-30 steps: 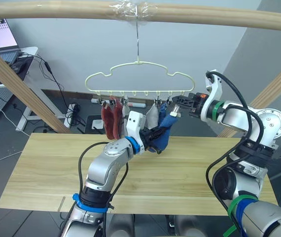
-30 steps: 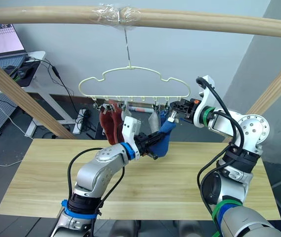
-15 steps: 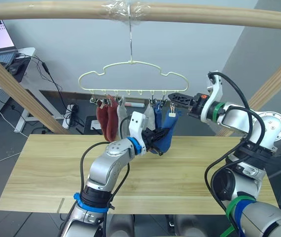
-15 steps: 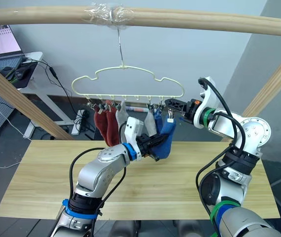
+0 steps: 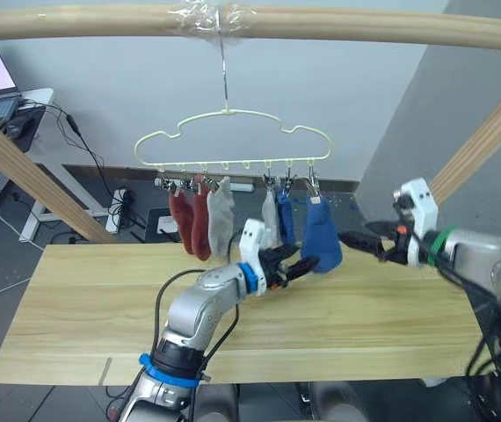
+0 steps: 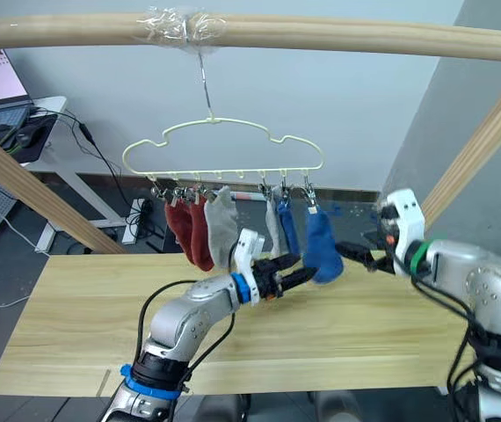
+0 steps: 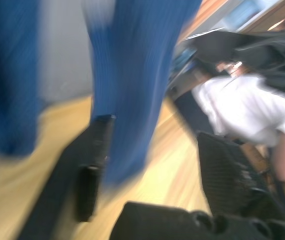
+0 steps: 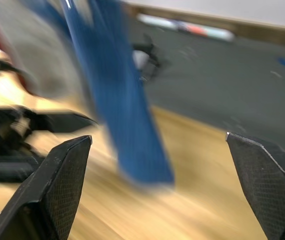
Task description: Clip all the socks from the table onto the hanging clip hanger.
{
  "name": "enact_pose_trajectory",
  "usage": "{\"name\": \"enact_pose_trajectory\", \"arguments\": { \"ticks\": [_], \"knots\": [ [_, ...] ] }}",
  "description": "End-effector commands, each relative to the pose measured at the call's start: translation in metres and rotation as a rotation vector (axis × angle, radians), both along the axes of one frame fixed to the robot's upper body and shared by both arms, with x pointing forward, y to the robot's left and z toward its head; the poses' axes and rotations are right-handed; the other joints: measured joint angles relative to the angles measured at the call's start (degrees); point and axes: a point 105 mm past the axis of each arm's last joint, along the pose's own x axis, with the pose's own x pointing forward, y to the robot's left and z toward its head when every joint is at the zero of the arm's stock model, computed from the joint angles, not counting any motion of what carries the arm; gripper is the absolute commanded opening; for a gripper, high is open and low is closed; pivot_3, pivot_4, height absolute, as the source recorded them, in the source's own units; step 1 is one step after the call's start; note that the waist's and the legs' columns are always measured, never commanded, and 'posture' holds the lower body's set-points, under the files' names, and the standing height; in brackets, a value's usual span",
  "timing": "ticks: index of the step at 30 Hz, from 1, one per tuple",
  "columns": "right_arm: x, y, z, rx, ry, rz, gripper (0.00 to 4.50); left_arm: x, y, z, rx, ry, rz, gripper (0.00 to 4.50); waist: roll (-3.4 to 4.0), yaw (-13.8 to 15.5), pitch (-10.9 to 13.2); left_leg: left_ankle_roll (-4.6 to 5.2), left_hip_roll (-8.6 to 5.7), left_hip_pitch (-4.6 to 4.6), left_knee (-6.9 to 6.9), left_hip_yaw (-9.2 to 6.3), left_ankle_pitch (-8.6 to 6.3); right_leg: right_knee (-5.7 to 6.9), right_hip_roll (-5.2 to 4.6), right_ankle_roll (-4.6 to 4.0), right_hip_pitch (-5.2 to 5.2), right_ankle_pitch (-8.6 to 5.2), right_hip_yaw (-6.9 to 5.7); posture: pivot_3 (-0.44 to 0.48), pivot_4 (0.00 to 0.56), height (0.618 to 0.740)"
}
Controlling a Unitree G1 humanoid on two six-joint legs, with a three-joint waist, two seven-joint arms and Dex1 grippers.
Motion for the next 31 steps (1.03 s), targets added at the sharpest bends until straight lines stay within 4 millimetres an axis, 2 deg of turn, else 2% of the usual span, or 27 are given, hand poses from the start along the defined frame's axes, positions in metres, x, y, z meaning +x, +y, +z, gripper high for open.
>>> {"name": "enact_pose_trajectory", "arguments": {
  "ticks": [1, 2, 4, 7, 10, 14, 20, 31],
  "knots": [
    [0.003, -0.006, -0.014, -0.112, -0.11, -0.034, 4.5, 0.001, 0.038, -0.017, 0.112, -0.064, 0.085, 3.86, -0.01, -0.15, -0.02, 0.0, 0.01, -0.01, 0.02, 0.0, 0.0, 0.0, 0.0, 0.0, 0.0, 0.0, 0.0, 0.004, 0.203, 0.74],
    [0.003, -0.008, -0.019, -0.124, -0.12, -0.047, 4.5, 0.0, 0.047, -0.022, 0.138, -0.072, 0.101, 3.86, 0.0, -0.17, -0.03, 0.0, 0.01, 0.0, 0.04, 0.0, 0.0, 0.0, 0.0, 0.0, 0.01, 0.0, 0.0, 0.0, 0.19, 0.74],
    [0.004, -0.011, -0.033, -0.158, -0.147, -0.085, 4.5, 0.001, 0.083, -0.034, 0.254, -0.11, 0.193, 3.86, 0.0, -0.21, -0.04, -0.01, 0.01, -0.01, 0.06, 0.01, 0.01, 0.0, -0.02, 0.0, 0.01, 0.0, 0.02, -0.003, 0.184, 0.74],
    [0.0, -0.017, -0.055, -0.209, -0.165, -0.111, 4.5, -0.005, 0.144, -0.032, 0.354, -0.137, 0.316, 3.86, -0.04, -0.26, -0.1, -0.02, 0.03, 0.01, 0.09, 0.01, 0.01, 0.0, -0.02, 0.01, 0.01, 0.01, 0.02, -0.009, 0.173, 0.74],
    [-0.004, -0.023, -0.069, -0.227, -0.181, -0.143, 4.5, -0.013, 0.185, -0.03, 0.449, -0.137, 0.407, 3.86, -0.04, -0.23, -0.14, -0.02, 0.05, 0.0, 0.06, 0.02, 0.01, 0.0, -0.02, 0.01, -0.01, 0.01, 0.0, 0.007, 0.161, 0.74],
    [-0.01, -0.029, -0.081, -0.238, -0.183, -0.168, 4.5, -0.024, 0.228, -0.03, 0.544, -0.117, 0.505, 3.86, -0.09, 0.03, -0.27, -0.02, -0.01, 0.0, 0.11, 0.05, 0.01, 0.0, -0.09, 0.03, 0.02, 0.02, 0.03, 0.025, 0.154, 0.74],
    [-0.009, -0.04, -0.088, -0.262, -0.191, -0.213, 4.5, -0.038, 0.26, -0.029, 0.56, -0.126, 0.628, 3.86, -0.37, 0.71, -0.7, -0.02, 0.06, 0.03, 0.07, 0.05, 0.01, 0.03, -0.06, 0.01, 0.01, 0.03, 0.0, 0.07, 0.15, 0.74],
    [-0.008, -0.044, -0.09, -0.265, -0.213, -0.249, 4.5, -0.054, 0.274, -0.027, 0.518, -0.138, 0.742, 3.86, -0.61, 1.18, -1.51, -0.02, 0.08, 0.09, 0.08, 0.04, 0.01, 0.09, -0.06, -0.01, 0.05, 0.05, -0.01, 0.107, 0.147, 0.74]
  ]
}}
